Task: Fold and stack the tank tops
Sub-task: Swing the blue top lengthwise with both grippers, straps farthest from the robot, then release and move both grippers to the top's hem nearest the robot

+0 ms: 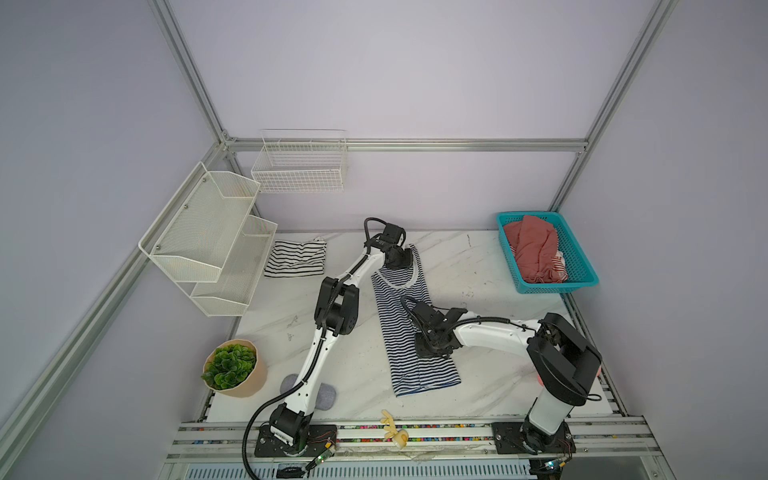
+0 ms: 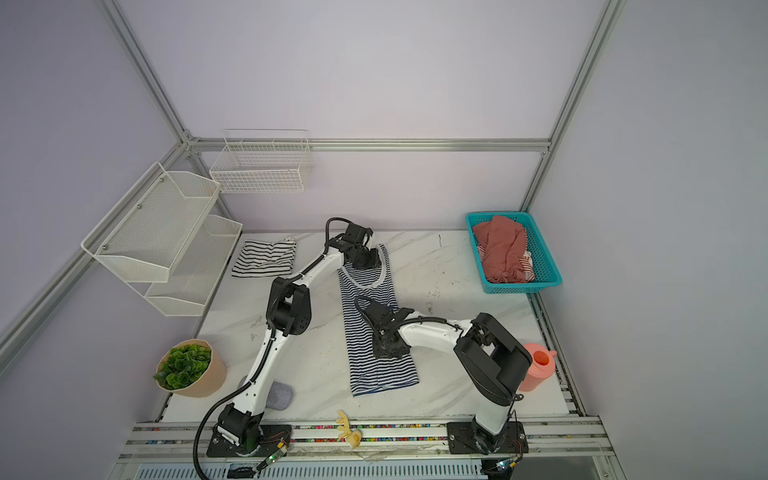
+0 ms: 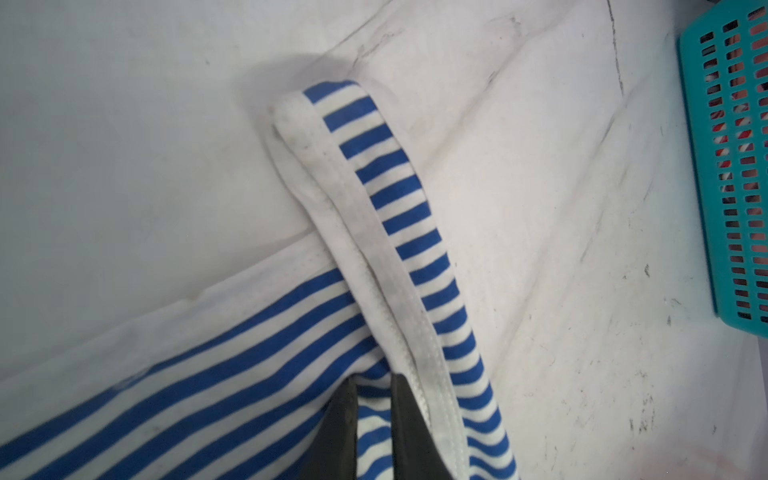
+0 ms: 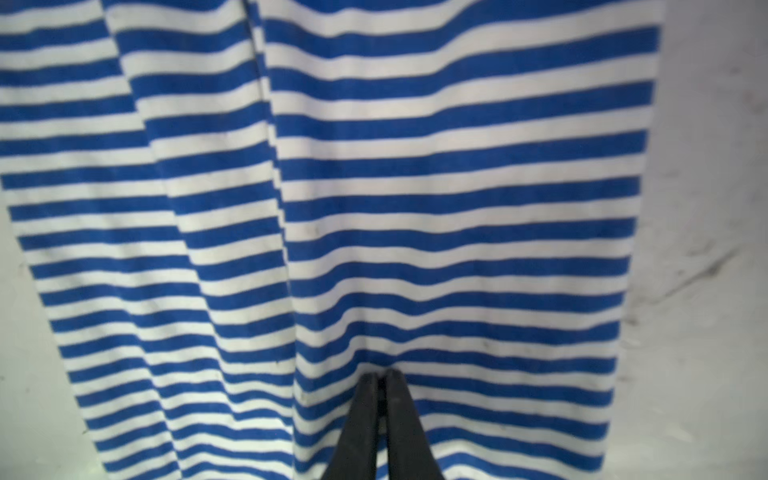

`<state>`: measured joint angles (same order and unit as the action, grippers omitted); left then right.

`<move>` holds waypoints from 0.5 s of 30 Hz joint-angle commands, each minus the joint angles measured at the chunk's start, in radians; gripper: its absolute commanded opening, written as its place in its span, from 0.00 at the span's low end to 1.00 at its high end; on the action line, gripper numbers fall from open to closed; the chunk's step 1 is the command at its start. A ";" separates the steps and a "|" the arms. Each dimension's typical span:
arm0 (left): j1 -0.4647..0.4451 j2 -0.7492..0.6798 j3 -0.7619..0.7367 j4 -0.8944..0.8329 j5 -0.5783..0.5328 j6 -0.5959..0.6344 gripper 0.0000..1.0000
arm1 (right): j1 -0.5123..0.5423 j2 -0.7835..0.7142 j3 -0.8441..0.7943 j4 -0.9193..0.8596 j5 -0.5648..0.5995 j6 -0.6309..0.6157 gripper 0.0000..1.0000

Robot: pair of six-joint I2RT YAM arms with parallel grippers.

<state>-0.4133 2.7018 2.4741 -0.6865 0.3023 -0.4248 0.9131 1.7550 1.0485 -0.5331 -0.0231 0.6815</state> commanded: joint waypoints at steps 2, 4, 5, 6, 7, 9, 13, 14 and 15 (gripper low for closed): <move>0.007 0.014 0.024 0.010 0.007 0.030 0.18 | 0.072 0.089 -0.021 -0.088 -0.109 0.077 0.13; 0.007 -0.006 0.008 0.002 0.013 0.038 0.19 | 0.083 0.089 -0.008 -0.080 -0.108 0.088 0.15; 0.007 -0.016 0.001 -0.002 0.014 0.042 0.20 | 0.084 0.088 -0.001 -0.078 -0.107 0.090 0.15; 0.007 -0.032 -0.011 -0.009 0.014 0.048 0.22 | 0.086 0.085 0.007 -0.076 -0.105 0.089 0.16; 0.006 -0.047 -0.023 -0.014 0.012 0.055 0.23 | 0.086 0.082 0.018 -0.075 -0.100 0.088 0.16; 0.005 -0.087 -0.044 -0.035 -0.013 0.069 0.24 | 0.086 0.073 0.044 -0.073 -0.092 0.079 0.17; 0.004 -0.186 -0.100 -0.059 -0.056 0.082 0.30 | 0.086 0.042 0.111 -0.061 -0.069 0.048 0.18; 0.004 -0.212 -0.113 -0.060 -0.065 0.081 0.31 | 0.086 0.032 0.130 -0.061 -0.057 0.037 0.18; 0.004 -0.243 -0.126 -0.061 -0.077 0.078 0.32 | 0.086 0.023 0.153 -0.064 -0.048 0.026 0.19</move>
<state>-0.4129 2.6064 2.3917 -0.7429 0.2642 -0.3733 0.9897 1.7962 1.1465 -0.5648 -0.0803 0.7238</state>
